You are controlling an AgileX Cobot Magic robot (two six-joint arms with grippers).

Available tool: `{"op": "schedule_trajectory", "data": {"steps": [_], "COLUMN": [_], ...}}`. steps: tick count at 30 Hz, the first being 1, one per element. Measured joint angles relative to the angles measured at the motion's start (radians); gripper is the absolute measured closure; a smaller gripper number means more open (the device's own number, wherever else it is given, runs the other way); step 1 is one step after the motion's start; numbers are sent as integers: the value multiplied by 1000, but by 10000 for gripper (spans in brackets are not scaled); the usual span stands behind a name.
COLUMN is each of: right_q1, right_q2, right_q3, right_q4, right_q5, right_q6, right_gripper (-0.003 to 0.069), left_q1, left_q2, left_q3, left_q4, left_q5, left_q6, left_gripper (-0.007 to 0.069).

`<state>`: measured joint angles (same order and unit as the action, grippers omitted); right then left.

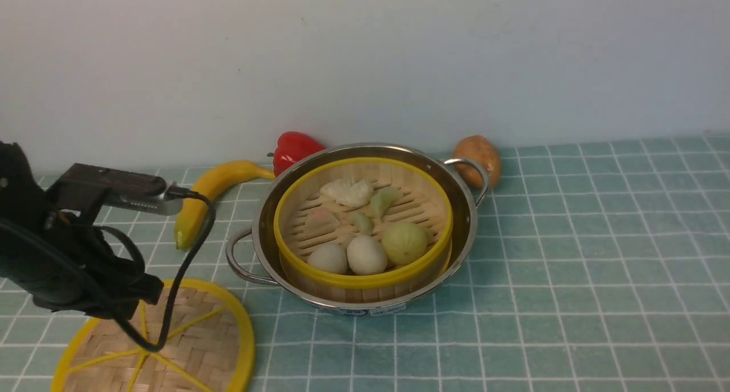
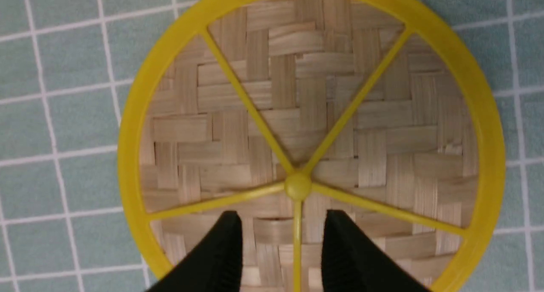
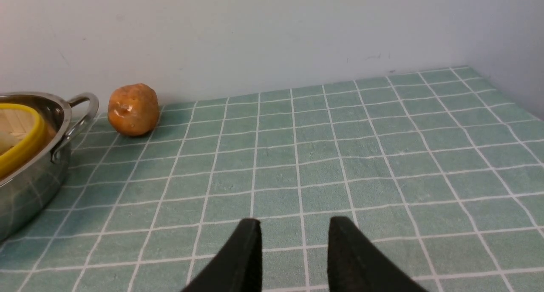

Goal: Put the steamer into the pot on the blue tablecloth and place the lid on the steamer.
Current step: 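Grasp the bamboo steamer lid lying on the table by its centre knob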

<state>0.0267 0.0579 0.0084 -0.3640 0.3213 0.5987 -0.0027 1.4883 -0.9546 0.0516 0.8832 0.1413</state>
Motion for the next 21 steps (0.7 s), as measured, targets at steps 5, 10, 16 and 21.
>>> {"op": "schedule_trajectory", "data": {"steps": [5, 10, 16, 21], "right_q1": [0, 0, 0, 0], "right_q2": [0, 0, 0, 0], "right_q3": [0, 0, 0, 0], "right_q4": [0, 0, 0, 0], "right_q5": [0, 0, 0, 0], "right_q6": [0, 0, 0, 0], "right_gripper": [419, 419, 419, 419], "left_q1": [0, 0, 0, 0], "left_q2": [118, 195, 240, 247], "left_q3": [-12, -13, -15, -19], "left_q4": [-19, -22, -35, -36], "left_q5": [1, 1, -12, -3], "left_q6": [-4, -15, -18, -20], "left_gripper": [371, 371, 371, 456]}}
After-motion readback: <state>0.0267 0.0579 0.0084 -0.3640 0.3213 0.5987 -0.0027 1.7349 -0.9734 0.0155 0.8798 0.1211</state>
